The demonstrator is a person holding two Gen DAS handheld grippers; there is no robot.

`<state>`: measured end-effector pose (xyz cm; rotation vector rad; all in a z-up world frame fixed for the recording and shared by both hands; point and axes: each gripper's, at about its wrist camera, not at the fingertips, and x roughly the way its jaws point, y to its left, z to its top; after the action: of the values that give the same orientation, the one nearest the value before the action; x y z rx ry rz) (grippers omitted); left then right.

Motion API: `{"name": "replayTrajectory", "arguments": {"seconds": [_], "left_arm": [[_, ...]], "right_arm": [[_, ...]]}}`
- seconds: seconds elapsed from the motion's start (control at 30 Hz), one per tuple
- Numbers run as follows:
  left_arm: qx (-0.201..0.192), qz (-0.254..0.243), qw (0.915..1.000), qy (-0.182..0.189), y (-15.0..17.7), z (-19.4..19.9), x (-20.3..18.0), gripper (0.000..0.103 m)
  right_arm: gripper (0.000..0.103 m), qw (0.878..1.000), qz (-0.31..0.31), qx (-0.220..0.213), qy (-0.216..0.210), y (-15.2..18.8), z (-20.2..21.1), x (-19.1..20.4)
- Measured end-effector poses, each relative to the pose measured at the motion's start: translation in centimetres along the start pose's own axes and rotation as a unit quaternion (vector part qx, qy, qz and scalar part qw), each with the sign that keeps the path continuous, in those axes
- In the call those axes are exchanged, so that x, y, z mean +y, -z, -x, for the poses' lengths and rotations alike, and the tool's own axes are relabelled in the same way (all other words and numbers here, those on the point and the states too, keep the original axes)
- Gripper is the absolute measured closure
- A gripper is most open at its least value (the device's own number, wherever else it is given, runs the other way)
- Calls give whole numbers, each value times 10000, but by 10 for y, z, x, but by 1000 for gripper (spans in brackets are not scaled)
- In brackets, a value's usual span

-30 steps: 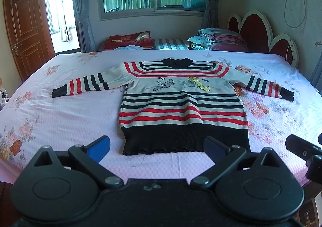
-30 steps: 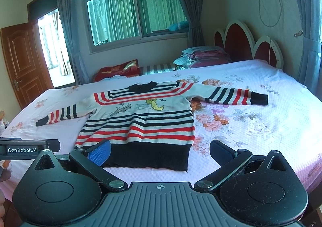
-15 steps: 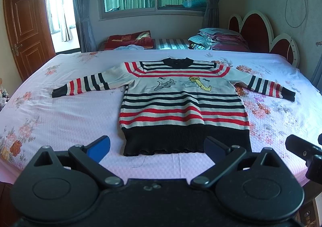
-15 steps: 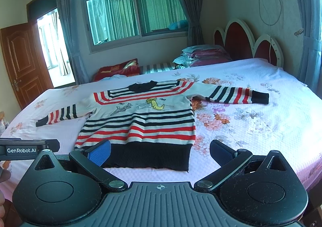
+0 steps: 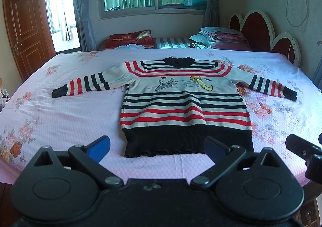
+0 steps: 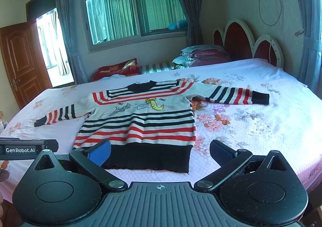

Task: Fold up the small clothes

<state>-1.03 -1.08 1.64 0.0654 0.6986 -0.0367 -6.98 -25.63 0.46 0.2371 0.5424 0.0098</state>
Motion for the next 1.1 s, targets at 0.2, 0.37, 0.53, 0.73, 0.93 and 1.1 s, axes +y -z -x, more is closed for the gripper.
{"name": "replayTrajectory", "arguments": {"seconds": [0.2, 0.37, 0.53, 0.73, 0.93, 1.1], "left_arm": [[56, 19, 10000, -35, -7, -12, 3, 3], [99, 12, 9999, -63, -10, -20, 3, 3], [147, 31, 9999, -76, -15, -30, 5, 3], [205, 8, 9998, -82, -24, -47, 7, 3], [249, 52, 9997, -35, -38, -74, 13, 3], [240, -19, 9997, 51, -54, -103, 17, 3]], "right_arm": [[0, 10000, 15, 51, 12, -1, -6, 4], [0, 10000, -4, 82, 39, -4, -16, 5], [0, 9999, -8, 114, 84, -7, -27, 3], [0, 9997, -19, 132, 207, -12, -43, 1], [0, 9992, -94, 150, 363, -17, -64, -5], [0, 9983, -224, 175, 512, -24, -88, -8]]}}
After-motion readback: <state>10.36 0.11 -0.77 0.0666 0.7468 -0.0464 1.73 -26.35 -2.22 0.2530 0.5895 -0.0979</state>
